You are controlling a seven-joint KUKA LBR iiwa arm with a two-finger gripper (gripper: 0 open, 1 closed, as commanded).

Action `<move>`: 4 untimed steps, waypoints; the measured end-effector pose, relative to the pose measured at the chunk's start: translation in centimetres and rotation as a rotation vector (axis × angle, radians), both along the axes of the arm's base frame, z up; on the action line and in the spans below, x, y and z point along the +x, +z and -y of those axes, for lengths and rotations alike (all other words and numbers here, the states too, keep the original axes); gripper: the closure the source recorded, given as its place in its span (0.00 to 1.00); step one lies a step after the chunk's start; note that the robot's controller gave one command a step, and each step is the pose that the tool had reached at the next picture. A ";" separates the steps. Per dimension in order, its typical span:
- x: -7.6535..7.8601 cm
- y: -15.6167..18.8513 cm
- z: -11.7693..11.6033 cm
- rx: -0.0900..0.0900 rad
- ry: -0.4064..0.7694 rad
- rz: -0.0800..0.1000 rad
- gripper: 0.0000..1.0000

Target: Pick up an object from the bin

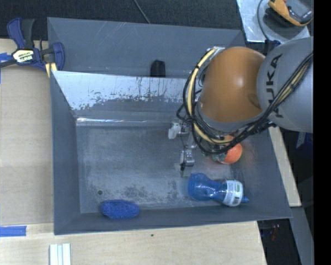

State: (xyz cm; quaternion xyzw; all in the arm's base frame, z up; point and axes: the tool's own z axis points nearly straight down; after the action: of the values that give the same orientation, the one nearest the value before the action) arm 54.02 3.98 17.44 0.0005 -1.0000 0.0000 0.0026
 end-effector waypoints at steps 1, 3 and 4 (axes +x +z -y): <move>0.2 0.5 0.0 0.000 -0.001 0.009 0.00; 0.8 10.3 1.3 0.000 -0.030 0.012 0.00; -0.2 6.4 6.8 0.000 -0.079 0.014 0.00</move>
Offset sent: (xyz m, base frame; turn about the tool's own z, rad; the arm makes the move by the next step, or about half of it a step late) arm 0.0066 -0.0137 0.0731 0.0281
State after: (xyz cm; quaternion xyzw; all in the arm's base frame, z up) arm 53.82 -2.84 23.83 -0.0390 -0.9992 0.0000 -0.0045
